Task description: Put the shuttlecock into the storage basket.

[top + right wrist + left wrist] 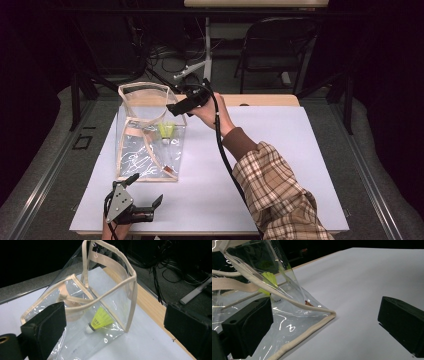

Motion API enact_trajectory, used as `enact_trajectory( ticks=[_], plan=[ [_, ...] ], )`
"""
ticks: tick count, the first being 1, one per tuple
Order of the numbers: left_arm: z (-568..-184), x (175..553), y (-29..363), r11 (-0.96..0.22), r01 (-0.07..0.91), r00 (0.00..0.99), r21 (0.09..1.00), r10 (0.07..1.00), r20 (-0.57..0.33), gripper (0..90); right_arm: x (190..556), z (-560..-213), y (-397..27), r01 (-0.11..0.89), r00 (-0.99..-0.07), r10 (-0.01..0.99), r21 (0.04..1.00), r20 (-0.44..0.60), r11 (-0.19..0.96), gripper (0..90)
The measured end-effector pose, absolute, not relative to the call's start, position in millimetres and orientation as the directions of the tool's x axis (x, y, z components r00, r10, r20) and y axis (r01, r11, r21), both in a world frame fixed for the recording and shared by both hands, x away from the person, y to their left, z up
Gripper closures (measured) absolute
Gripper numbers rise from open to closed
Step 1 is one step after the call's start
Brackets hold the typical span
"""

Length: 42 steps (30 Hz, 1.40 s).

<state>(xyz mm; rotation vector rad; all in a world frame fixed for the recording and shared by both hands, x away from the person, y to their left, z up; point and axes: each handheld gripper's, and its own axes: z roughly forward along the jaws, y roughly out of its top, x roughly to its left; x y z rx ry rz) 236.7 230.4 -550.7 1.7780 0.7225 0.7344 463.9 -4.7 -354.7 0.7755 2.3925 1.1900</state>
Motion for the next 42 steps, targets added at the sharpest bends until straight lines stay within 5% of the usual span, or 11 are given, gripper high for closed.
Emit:
enact_trajectory(
  ticks=[42],
  plan=[
    [-551, 236, 230, -0.288, 0.129, 0.632, 0.949, 0.761, 0.145, 0.0, 377, -408, -112, 0.284, -0.77, 0.627, 0.817, -0.117, 0.502, 0.0]
  ],
)
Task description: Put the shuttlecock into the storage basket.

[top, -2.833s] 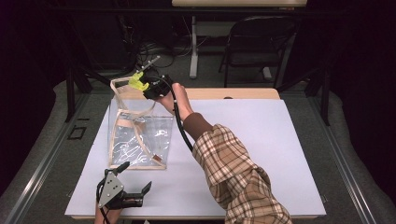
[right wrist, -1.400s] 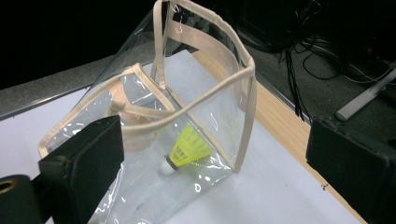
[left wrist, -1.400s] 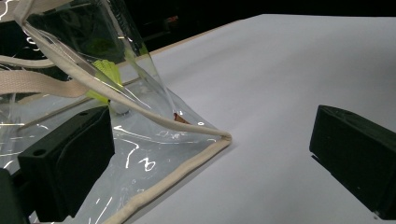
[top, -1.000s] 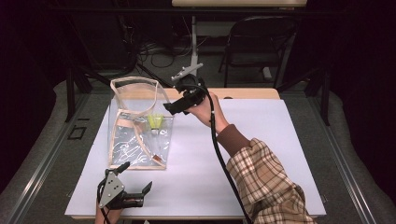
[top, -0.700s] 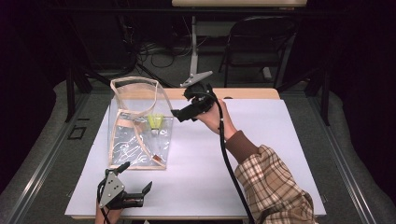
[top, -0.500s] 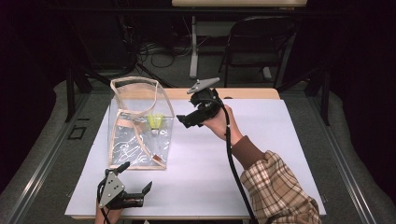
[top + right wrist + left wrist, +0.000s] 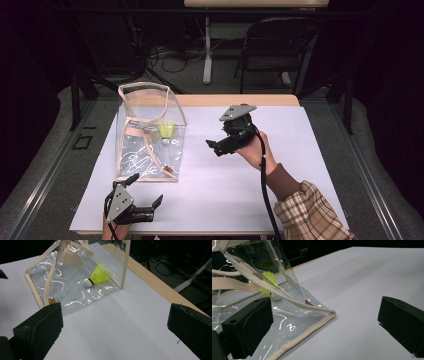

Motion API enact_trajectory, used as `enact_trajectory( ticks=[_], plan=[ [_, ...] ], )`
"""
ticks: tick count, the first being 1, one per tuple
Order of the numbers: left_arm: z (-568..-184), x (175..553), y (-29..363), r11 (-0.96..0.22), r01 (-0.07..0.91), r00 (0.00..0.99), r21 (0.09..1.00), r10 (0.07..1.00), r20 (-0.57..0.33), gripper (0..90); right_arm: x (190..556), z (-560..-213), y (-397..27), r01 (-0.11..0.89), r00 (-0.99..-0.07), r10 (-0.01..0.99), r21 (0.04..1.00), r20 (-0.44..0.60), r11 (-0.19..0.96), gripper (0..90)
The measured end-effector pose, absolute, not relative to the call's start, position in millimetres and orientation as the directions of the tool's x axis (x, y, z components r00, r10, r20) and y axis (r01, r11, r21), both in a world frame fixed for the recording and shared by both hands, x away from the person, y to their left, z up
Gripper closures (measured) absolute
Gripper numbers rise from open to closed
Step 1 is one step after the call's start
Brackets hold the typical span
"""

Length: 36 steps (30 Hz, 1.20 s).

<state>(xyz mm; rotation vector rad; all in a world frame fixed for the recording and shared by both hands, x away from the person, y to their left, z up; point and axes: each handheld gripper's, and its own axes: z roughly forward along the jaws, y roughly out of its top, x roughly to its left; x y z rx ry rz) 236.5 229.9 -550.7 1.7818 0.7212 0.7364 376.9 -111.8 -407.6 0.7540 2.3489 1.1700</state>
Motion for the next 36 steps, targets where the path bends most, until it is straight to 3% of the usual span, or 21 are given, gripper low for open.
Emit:
enact_trajectory(
  ticks=[19, 36],
  plan=[
    [-551, 237, 230, -0.291, 0.131, 0.631, 0.948, 0.762, 0.147, 0.0, 335, -436, -153, 0.287, -0.728, 0.672, 0.828, -0.139, 0.482, 0.0],
    [-551, 237, 230, -0.289, 0.133, 0.627, 0.948, 0.766, 0.145, 0.0, 296, -481, -195, 0.323, -0.672, 0.729, 0.832, -0.134, 0.45, 0.0]
  ],
)
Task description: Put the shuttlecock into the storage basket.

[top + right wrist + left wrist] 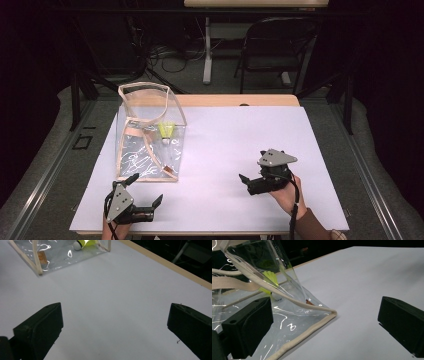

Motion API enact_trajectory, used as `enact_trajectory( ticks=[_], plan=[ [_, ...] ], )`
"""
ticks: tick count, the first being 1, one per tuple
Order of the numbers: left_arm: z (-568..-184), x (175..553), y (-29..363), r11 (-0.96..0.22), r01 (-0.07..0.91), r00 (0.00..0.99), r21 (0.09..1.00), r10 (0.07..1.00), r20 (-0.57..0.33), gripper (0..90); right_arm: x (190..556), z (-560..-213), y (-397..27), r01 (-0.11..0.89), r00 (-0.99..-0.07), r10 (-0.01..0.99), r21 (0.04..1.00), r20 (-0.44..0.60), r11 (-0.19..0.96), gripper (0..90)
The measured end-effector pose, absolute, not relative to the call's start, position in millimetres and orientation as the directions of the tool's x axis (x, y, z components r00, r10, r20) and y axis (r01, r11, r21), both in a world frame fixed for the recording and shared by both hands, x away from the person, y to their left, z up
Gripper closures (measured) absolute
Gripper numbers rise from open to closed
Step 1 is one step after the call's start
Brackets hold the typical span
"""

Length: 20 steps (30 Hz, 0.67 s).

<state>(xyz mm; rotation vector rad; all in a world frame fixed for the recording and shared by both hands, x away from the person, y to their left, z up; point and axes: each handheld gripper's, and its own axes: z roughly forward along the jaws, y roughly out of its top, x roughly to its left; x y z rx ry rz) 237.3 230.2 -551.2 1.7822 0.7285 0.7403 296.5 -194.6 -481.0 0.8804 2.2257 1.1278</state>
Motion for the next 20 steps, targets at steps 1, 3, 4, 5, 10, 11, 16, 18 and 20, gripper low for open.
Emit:
enact_trajectory(
  ticks=[1, 3, 4, 5, 10, 11, 16, 18, 20],
  plan=[
    [-551, 237, 230, -0.292, 0.133, 0.628, 0.947, 0.764, 0.147, 0.0, 294, -484, -197, 0.325, -0.668, 0.732, 0.833, -0.134, 0.449, 0.0],
    [-551, 237, 230, -0.288, 0.132, 0.628, 0.948, 0.765, 0.145, 0.0, 290, -490, -202, 0.333, -0.663, 0.738, 0.833, -0.125, 0.441, 0.0],
    [-551, 238, 230, -0.289, 0.132, 0.628, 0.948, 0.765, 0.145, 0.0, 288, -493, -205, 0.336, -0.66, 0.741, 0.835, -0.122, 0.437, 0.0],
    [-551, 238, 230, -0.289, 0.133, 0.629, 0.948, 0.764, 0.145, 0.0, 286, -496, -207, 0.338, -0.659, 0.743, 0.835, -0.119, 0.434, 0.0],
    [-552, 239, 230, -0.289, 0.135, 0.63, 0.948, 0.763, 0.143, 0.0, 276, -505, -216, 0.344, -0.643, 0.756, 0.836, -0.122, 0.428, 0.0],
    [-552, 239, 230, -0.29, 0.137, 0.63, 0.947, 0.763, 0.143, 0.0, 274, -507, -217, 0.346, -0.642, 0.758, 0.835, -0.121, 0.427, 0.0],
    [-552, 239, 230, -0.291, 0.14, 0.627, 0.947, 0.766, 0.142, 0.0, 262, -514, -225, 0.352, -0.623, 0.774, 0.845, -0.109, 0.403, 0.0],
    [-552, 239, 230, -0.29, 0.142, 0.626, 0.946, 0.767, 0.141, 0.0, 256, -516, -229, 0.35, -0.617, 0.78, 0.852, -0.102, 0.389, 0.0],
    [-552, 240, 230, -0.29, 0.145, 0.624, 0.946, 0.769, 0.14, 0.0, 249, -517, -232, 0.337, -0.621, 0.777, 0.858, -0.107, 0.387, 0.0]
  ],
)
